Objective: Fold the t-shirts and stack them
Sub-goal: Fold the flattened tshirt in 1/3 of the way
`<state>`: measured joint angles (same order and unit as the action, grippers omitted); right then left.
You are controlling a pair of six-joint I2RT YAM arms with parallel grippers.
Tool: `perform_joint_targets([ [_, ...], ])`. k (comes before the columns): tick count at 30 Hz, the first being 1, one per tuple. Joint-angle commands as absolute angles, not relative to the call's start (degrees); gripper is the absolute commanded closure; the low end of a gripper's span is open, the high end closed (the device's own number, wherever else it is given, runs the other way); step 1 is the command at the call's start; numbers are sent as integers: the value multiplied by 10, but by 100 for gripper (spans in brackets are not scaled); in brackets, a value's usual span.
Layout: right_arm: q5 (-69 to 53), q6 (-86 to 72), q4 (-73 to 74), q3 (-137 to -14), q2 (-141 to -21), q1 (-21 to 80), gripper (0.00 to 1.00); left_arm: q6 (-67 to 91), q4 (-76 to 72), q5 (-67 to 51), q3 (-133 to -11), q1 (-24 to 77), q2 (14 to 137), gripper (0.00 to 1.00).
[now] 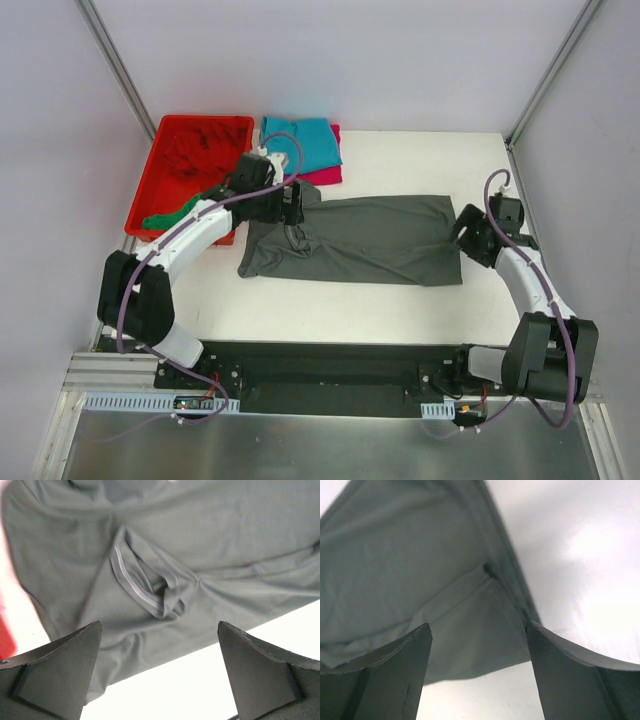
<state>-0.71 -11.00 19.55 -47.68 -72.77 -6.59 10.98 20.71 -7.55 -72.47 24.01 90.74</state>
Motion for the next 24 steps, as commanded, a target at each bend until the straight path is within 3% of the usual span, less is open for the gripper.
perform_joint_targets([
  [1, -112, -92, 160, -444, -735, -40, 21, 226, 144, -150, -604, 241, 893, 1],
  [6, -134, -90, 151, -469, -825, -7, 21, 242, 121, -140, -558, 239, 918, 1],
  [12, -56, -120, 200, -469, -859, -15, 21, 254, 122, -123, -506, 224, 933, 1],
  [18, -33, -133, 243, -397, -797, -49, 21, 302, 128, -150, -407, 218, 878, 1],
  [24, -45, -144, 291, -310, -681, -60, 20, 354, 169, -169, -298, 220, 738, 1],
])
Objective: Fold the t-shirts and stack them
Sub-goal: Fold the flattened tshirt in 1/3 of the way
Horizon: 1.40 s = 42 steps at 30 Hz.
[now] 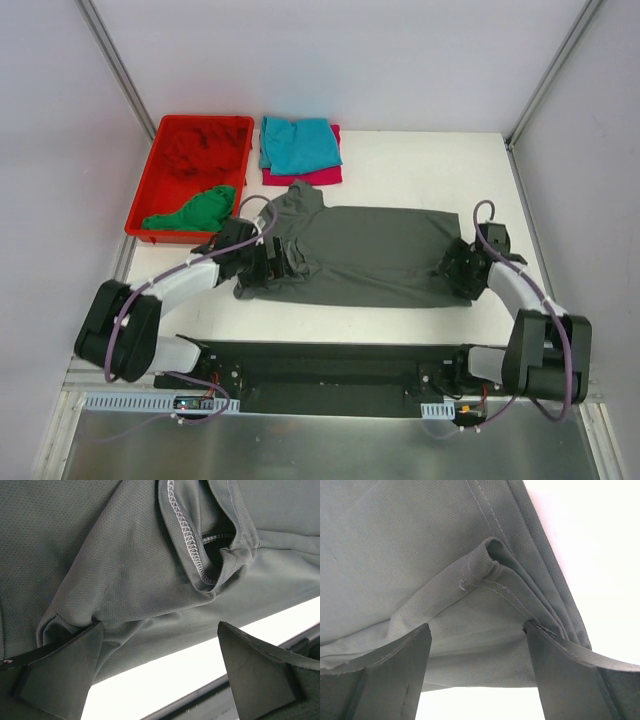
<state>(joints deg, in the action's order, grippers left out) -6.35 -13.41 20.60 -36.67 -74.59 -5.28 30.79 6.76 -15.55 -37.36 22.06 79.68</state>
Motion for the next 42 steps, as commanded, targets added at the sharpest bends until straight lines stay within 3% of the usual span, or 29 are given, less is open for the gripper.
perform_joint_targets([
  [1, -50, -139, 292, -300, -655, -60, 21, 361, 172, -176, -287, 220, 712, 1],
  [7, -36, -69, 302, -305, -547, -60, 20, 375, 199, -181, -313, 223, 623, 1],
  [14, -117, -74, 250, -320, -507, -58, 20, 343, 231, -154, -429, 225, 663, 1],
  [23, -105, -80, 257, -315, -507, -58, 19, 360, 230, -127, -486, 243, 792, 33],
  [30, -113, -81, 253, -311, -509, -58, 18, 361, 231, -108, -516, 257, 854, 52],
  [39, -125, -74, 257, -313, -501, -55, 18, 357, 236, -60, -518, 259, 893, 55],
  [42, -127, -73, 257, -314, -501, -54, 19, 360, 236, -65, -528, 260, 907, 65],
])
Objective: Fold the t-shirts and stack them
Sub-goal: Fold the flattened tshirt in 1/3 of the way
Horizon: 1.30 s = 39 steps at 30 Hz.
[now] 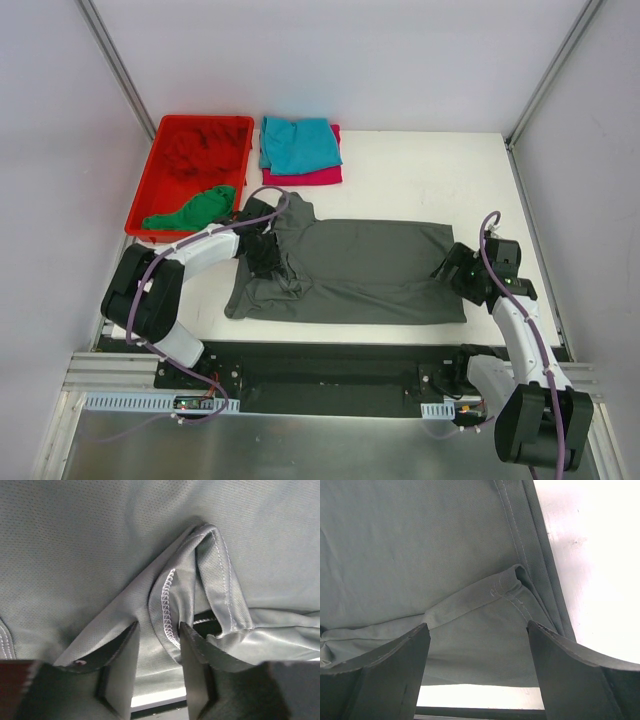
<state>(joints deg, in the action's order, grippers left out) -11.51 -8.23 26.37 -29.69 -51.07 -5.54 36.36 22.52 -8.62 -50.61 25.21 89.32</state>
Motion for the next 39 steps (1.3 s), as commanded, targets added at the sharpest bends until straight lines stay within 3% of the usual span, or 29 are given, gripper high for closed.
perform_joint_targets([
  [1, -126, -72, 258, -314, -501, -54, 18, 361, 236, -64, -532, 262, 909, 67],
  [7, -127, -72, 254, -309, -498, -54, 18, 362, 238, -32, -551, 285, 909, 78],
  [8, -126, -72, 254, -309, -500, -54, 19, 362, 238, -29, -554, 287, 911, 82],
  [10, -128, -72, 253, -310, -504, -54, 19, 363, 239, -29, -560, 289, 916, 100],
  [24, -155, -64, 238, -306, -504, -37, 19, 338, 243, -4, -660, 302, 961, 100],
  [33, -155, -64, 239, -308, -519, -34, 19, 348, 294, 75, -700, 304, 999, 100],
  [39, -151, -57, 239, -310, -512, -22, 19, 340, 304, 61, -712, 304, 1020, 64],
])
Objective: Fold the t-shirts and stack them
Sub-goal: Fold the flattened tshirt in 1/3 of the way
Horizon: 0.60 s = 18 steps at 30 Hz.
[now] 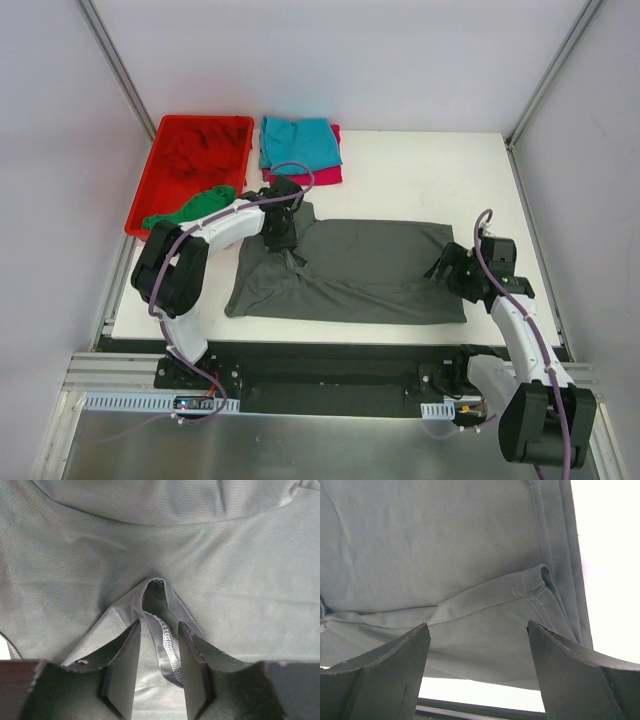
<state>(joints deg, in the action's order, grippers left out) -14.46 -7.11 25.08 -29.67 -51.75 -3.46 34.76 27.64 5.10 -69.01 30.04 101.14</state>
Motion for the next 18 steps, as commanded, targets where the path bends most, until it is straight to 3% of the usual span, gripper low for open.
perform_joint_targets([
  [1, -150, -52, 236, -312, -510, -15, 19, 336, 304, 62, -711, 304, 1017, 60],
  [3, -147, -35, 233, -317, -504, 18, 19, 335, 304, 81, -701, 303, 999, 43],
  [6, -108, -6, 218, -332, -503, 124, 19, 351, 302, 115, -665, 299, 939, 3],
  [12, -77, 77, 117, -388, -585, 338, 18, 384, 303, 139, -564, 286, 768, 1],
  [18, -95, 163, 33, -519, -812, 484, 19, 452, 258, 66, -408, 270, 578, 1],
])
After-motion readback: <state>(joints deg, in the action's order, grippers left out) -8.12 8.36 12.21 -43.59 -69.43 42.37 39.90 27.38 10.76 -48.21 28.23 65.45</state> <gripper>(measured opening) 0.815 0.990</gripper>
